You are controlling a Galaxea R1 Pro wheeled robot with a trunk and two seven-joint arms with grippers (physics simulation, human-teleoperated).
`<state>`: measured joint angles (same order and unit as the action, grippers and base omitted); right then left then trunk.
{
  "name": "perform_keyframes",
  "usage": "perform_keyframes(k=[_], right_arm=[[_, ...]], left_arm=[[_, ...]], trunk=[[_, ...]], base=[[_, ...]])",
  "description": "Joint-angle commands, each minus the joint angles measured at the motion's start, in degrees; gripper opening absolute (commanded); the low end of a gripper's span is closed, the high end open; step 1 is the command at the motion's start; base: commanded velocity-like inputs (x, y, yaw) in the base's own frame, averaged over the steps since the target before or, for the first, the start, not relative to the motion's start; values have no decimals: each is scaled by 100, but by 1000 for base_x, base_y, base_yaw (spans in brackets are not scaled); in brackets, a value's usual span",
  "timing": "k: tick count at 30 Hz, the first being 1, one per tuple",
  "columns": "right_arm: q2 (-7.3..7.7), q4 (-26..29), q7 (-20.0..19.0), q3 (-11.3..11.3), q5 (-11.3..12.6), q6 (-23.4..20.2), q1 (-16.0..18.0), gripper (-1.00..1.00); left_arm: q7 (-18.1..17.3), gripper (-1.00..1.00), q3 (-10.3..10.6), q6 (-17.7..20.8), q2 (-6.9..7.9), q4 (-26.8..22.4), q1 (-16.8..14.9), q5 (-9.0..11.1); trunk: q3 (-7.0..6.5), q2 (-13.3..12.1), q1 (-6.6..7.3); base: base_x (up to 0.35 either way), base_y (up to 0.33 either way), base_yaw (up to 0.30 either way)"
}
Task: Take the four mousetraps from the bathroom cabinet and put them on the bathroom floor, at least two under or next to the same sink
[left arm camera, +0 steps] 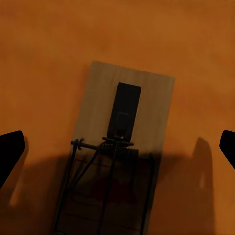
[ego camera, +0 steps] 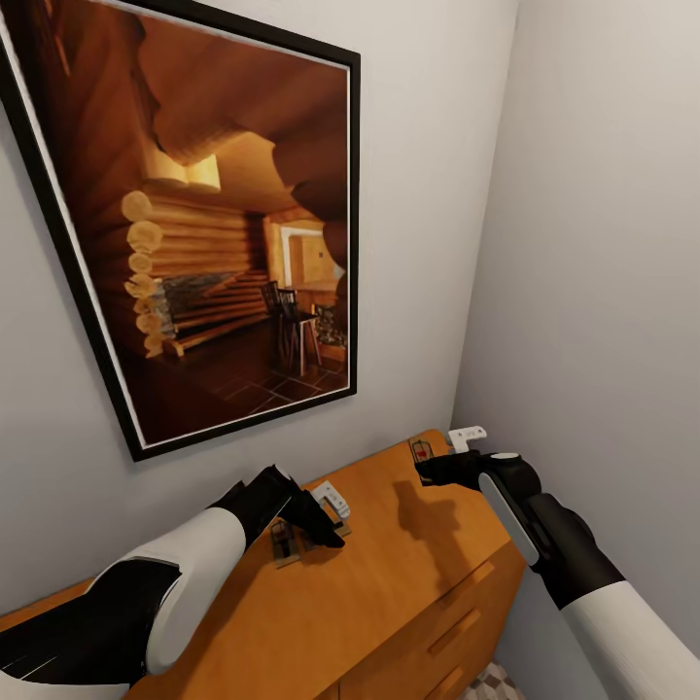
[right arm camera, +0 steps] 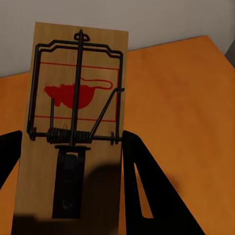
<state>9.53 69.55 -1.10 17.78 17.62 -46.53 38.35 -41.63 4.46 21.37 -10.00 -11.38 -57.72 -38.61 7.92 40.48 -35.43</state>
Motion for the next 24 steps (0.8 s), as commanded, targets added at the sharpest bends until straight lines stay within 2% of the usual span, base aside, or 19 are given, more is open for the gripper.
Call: perform_keyframes(k=[1, 4, 8, 24], right_arm=[[5, 6, -13, 9, 5, -23, 6, -100], [5, 6, -13, 7, 5, -23, 6, -100], [5, 6, -13, 8, 5, -23, 6, -100], [5, 6, -14, 6, 5, -25, 6, -100]], left_arm=[[-21, 100, 29, 49, 0, -13, -3, 12], [-21, 100, 29, 48, 0, -13, -3, 12], [-21, 100, 29, 44, 0, -13, -3, 12], [-21, 100, 29, 50, 0, -13, -3, 12]], trunk=[[10, 8, -2], [10, 8, -2], [82, 169, -90], [82, 169, -90]], base=[[0, 0, 0], [0, 0, 0], [0, 0, 0], [0, 0, 0]])
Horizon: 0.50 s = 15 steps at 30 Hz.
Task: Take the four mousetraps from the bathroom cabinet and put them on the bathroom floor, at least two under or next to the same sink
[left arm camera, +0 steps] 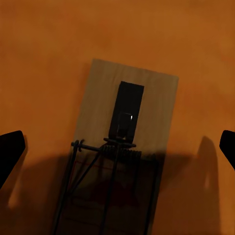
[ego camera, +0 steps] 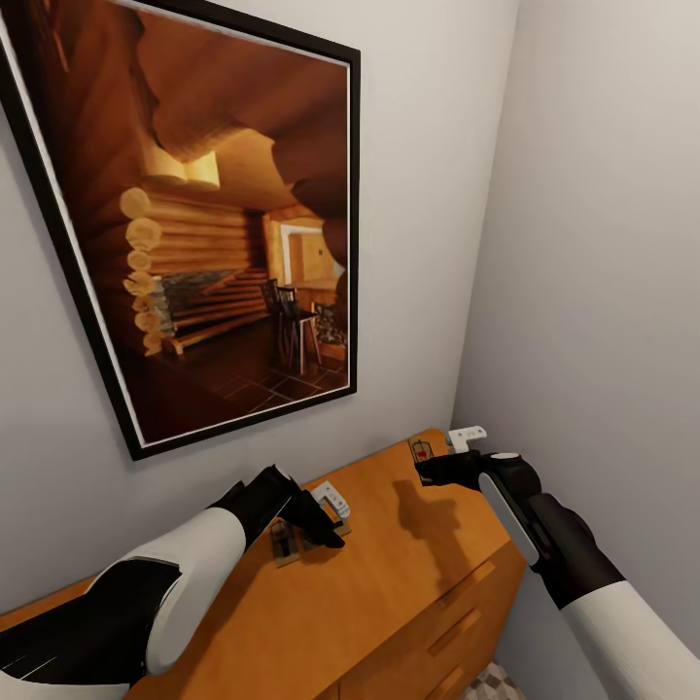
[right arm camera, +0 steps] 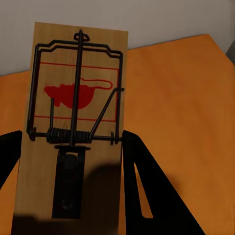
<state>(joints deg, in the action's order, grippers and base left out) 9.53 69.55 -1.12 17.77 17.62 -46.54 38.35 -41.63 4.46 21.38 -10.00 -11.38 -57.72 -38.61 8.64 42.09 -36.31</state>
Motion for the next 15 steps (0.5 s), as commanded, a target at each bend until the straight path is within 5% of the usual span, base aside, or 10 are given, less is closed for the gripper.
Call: perform_keyframes(k=[1, 8, 15], right_arm=[[5, 6, -12, 7, 5, -23, 6, -100], [5, 6, -12, 8, 5, -25, 6, -100], [5, 6, -14, 7, 5, -30, 6, -100]], left_arm=[[-21, 100, 29, 47, 0, -13, -2, 12], [-21, 100, 29, 45, 0, -13, -2, 12], [-26, 100, 32, 47, 0, -13, -2, 10]], trunk=[[10, 8, -2], [136, 289, -155], [136, 289, -155]], base=[[0, 0, 0], [0, 0, 0], [0, 0, 0]])
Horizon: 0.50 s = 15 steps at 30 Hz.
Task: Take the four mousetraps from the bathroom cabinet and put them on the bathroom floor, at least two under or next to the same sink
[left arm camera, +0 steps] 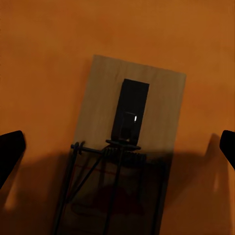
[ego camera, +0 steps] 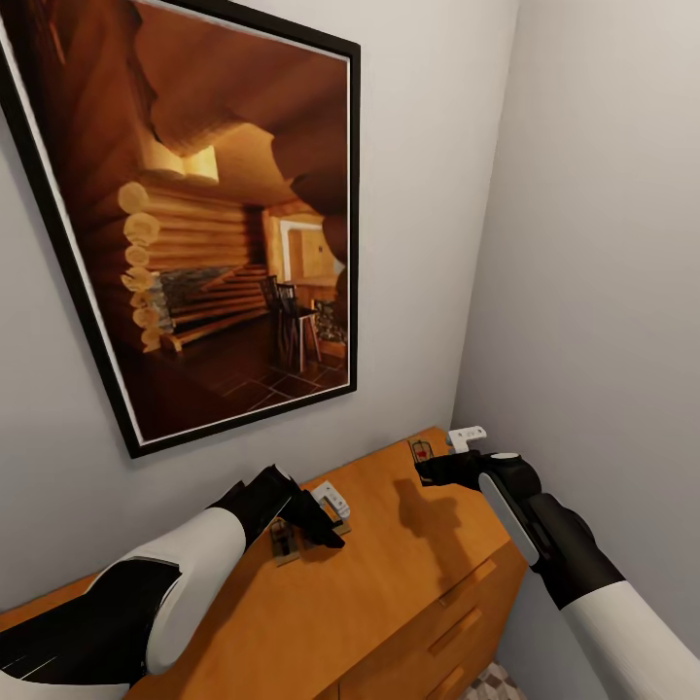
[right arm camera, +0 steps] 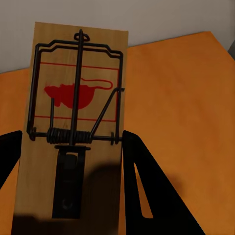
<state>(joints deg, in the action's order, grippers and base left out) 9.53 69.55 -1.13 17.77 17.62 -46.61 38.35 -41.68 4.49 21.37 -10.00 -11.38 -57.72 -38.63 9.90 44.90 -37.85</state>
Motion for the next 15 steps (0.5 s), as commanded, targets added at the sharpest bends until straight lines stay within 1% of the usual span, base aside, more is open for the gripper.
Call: perform_keyframes(k=[1, 15], right_arm=[[5, 6, -12, 7, 4, -23, 6, -100], [5, 6, -18, 7, 4, -24, 6, -100]], left_arm=[[-16, 100, 31, 46, 0, -13, -2, 9], [-15, 100, 26, 43, 0, -19, -2, 13]], trunk=[[9, 7, -1], [9, 7, -1]], base=[[0, 0, 0], [0, 0, 0]])
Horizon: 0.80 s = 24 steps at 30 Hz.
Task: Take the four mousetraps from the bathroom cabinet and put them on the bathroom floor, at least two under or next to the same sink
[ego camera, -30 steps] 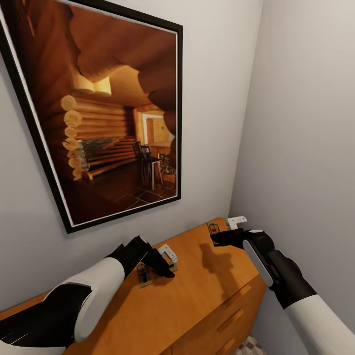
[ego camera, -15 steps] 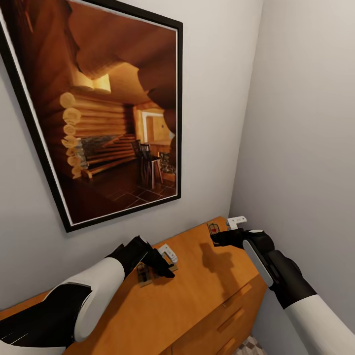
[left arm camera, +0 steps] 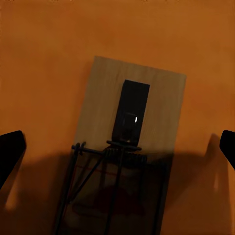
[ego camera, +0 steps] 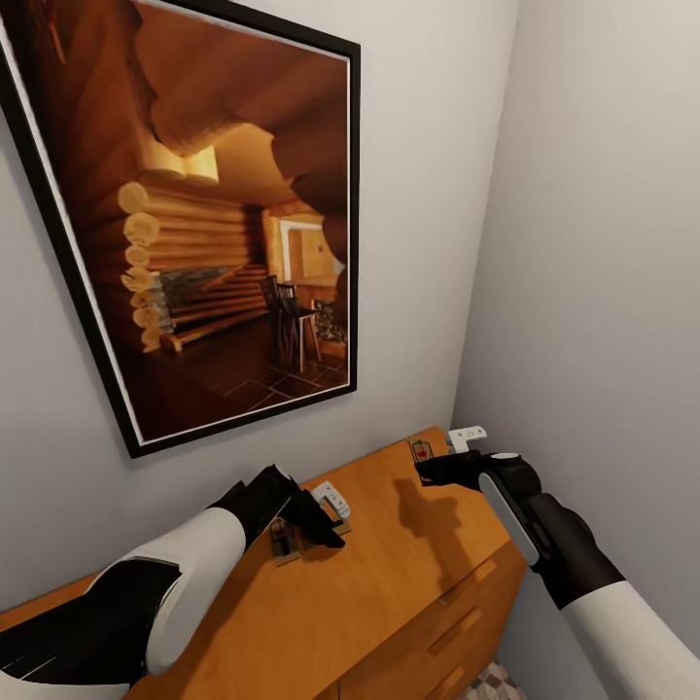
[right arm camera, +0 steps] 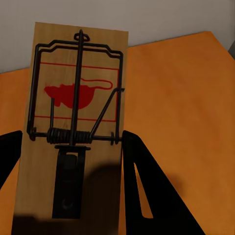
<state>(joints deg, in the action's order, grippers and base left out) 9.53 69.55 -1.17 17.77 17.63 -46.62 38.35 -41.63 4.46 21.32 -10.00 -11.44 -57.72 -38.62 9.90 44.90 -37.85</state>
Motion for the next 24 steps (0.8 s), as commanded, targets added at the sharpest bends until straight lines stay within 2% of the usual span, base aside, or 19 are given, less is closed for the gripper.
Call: perform_keyframes(k=[1, 19, 20, 24], right_arm=[[5, 6, -14, 7, 4, -23, 6, -100], [5, 6, -15, 7, 4, -23, 6, -100], [5, 6, -15, 7, 4, -23, 6, -100], [5, 6, -15, 9, 4, -23, 6, -100]], left_arm=[[-21, 100, 28, 48, 0, -14, -2, 11], [-23, 100, 28, 46, 0, -17, -2, 12], [-24, -100, 28, 47, 0, -17, -2, 12], [-30, -100, 28, 48, 0, -16, -2, 12]], trunk=[[9, 7, -1], [9, 7, -1], [9, 7, -1], [9, 7, -1]], base=[[0, 0, 0], [0, 0, 0], [0, 0, 0], [0, 0, 0]])
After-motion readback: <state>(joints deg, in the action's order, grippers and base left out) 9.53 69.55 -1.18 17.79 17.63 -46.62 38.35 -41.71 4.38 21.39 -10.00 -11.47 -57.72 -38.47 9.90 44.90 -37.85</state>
